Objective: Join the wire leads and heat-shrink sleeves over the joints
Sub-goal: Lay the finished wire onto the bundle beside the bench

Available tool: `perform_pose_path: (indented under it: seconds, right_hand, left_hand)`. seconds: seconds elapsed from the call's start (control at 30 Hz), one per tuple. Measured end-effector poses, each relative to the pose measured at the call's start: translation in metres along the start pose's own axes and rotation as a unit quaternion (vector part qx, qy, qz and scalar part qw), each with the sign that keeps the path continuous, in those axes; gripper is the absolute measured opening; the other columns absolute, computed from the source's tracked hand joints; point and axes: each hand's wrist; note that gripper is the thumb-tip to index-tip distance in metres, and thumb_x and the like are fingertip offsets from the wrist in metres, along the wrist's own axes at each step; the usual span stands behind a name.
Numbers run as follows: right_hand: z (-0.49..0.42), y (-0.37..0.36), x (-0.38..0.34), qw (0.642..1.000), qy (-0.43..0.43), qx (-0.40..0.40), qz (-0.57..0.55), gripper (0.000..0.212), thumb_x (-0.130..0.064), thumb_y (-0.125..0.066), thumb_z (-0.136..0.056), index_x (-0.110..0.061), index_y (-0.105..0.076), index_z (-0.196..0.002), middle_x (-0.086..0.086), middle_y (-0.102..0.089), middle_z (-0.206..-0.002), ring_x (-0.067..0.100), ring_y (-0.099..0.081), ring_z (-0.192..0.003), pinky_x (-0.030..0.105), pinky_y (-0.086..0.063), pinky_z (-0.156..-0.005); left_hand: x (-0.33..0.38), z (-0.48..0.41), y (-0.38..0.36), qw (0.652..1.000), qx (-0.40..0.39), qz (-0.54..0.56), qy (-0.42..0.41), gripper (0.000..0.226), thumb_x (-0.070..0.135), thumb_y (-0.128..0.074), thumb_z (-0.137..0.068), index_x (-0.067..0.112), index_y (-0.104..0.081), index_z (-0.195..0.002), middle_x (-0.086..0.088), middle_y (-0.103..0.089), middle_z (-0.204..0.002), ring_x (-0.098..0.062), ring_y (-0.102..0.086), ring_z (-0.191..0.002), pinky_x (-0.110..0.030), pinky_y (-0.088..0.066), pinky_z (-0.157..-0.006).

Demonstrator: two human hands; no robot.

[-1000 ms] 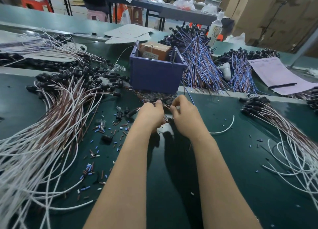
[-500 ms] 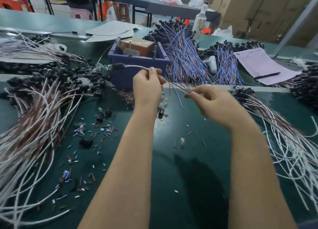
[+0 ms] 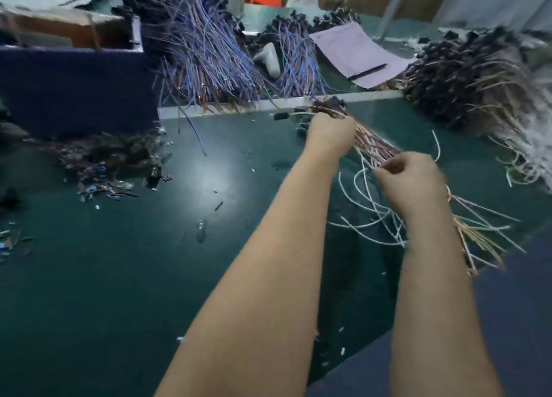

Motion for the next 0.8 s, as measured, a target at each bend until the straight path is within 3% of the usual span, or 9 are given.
perform_pose_path:
  seconds: [0.1,0.17,0.23,0.3,0.37,0.47,0.53,0.63,0.8]
  right_hand:
    - [-0.01,-0.026,0.022,0.998,-0.055,0.004,0.025,0.018,-0.021,-0.06,-0.09,-0.01,-0.066,-0.103,0.014,-0.067,-0.104,0.031,-0.06,-0.096,0.029,-0.039,-0.073]
    - [-0.014,-0.033,0.028,0.997,-0.063,0.017,0.03,0.015,-0.022,-0.059,-0.09,-0.012,-0.065,-0.1,0.012,-0.067,-0.103,0.03,-0.059,-0.096,0.029,-0.038,-0.072]
    - [-0.016,-0.034,0.029,0.997,-0.06,0.024,0.038,0.014,-0.021,-0.059,-0.089,-0.014,-0.065,-0.1,0.011,-0.067,-0.105,0.031,-0.059,-0.099,0.03,-0.037,-0.073]
    - [-0.017,-0.034,0.028,0.997,-0.053,0.025,0.045,0.015,-0.019,-0.057,-0.089,-0.015,-0.065,-0.101,0.011,-0.067,-0.106,0.032,-0.059,-0.102,0.031,-0.041,-0.076]
    - [-0.014,-0.032,0.023,0.998,-0.04,0.034,0.036,0.016,-0.017,-0.056,-0.089,-0.015,-0.066,-0.101,0.011,-0.067,-0.106,0.033,-0.059,-0.101,0.034,-0.045,-0.081]
    - [-0.007,-0.024,0.004,0.998,0.012,0.061,-0.016,0.017,-0.018,-0.056,-0.088,-0.012,-0.065,-0.101,0.011,-0.067,-0.105,0.032,-0.059,-0.1,0.032,-0.044,-0.08]
    - [-0.001,-0.022,-0.021,0.995,0.059,0.054,-0.059,0.014,-0.02,-0.059,-0.089,-0.012,-0.064,-0.099,0.009,-0.068,-0.103,0.029,-0.06,-0.099,0.032,-0.044,-0.083]
    - [0.011,-0.029,-0.065,0.987,0.131,0.0,-0.093,0.019,-0.025,-0.06,-0.089,-0.011,-0.064,-0.101,0.01,-0.068,-0.105,0.028,-0.061,-0.102,0.035,-0.046,-0.089]
    - [0.051,-0.07,-0.135,0.957,0.221,-0.15,-0.11,0.022,-0.028,-0.061,-0.089,-0.012,-0.063,-0.104,0.011,-0.068,-0.106,0.027,-0.061,-0.102,0.032,-0.048,-0.087]
  left_hand:
    - [-0.025,-0.001,-0.021,0.993,-0.059,-0.102,0.034,0.029,0.006,-0.049,-0.081,0.012,-0.034,-0.058,-0.007,-0.037,-0.059,-0.021,-0.034,-0.056,-0.029,-0.033,-0.056]
    - [-0.035,-0.003,-0.025,0.991,-0.052,-0.119,0.043,0.024,0.003,-0.043,-0.082,0.009,-0.039,-0.059,-0.009,-0.035,-0.057,-0.022,-0.031,-0.052,-0.027,-0.028,-0.051]
    - [-0.041,-0.006,-0.028,0.995,-0.04,-0.078,0.035,0.016,0.007,-0.043,-0.08,0.001,-0.058,-0.079,-0.021,-0.055,-0.075,-0.029,-0.048,-0.066,-0.03,-0.04,-0.061]
    - [-0.044,-0.011,-0.03,0.998,-0.028,-0.024,0.045,0.028,0.005,-0.042,-0.088,-0.003,-0.06,-0.107,-0.028,-0.062,-0.108,-0.028,-0.057,-0.093,-0.036,-0.045,-0.079]
    - [-0.043,-0.011,-0.028,0.999,-0.025,0.005,0.038,0.024,0.004,-0.041,-0.093,0.0,-0.06,-0.106,-0.019,-0.063,-0.101,-0.027,-0.06,-0.093,-0.033,-0.046,-0.083]
    - [-0.029,-0.006,-0.013,0.999,-0.023,0.046,0.006,0.02,0.004,-0.04,-0.094,0.008,-0.058,-0.088,-0.003,-0.061,-0.078,-0.011,-0.06,-0.065,-0.024,-0.048,-0.064]
    - [-0.015,0.002,0.006,0.997,0.009,0.08,-0.024,0.023,0.001,-0.038,-0.094,0.011,-0.054,-0.08,-0.001,-0.059,-0.073,-0.004,-0.057,-0.054,-0.019,-0.047,-0.054]
    - [0.008,0.021,0.045,0.986,0.077,0.134,-0.061,0.017,-0.002,-0.037,-0.094,0.007,-0.052,-0.096,-0.001,-0.058,-0.073,-0.004,-0.055,-0.052,-0.014,-0.046,-0.045]
    - [0.018,0.056,0.139,0.944,0.26,0.13,-0.153,0.017,0.0,-0.038,-0.094,0.01,-0.051,-0.094,0.0,-0.06,-0.077,-0.007,-0.054,-0.06,-0.021,-0.046,-0.062]
Point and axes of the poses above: each hand's wrist, its own z-axis away from the middle knuckle, its own y-axis out of the back of the hand, x = y × z
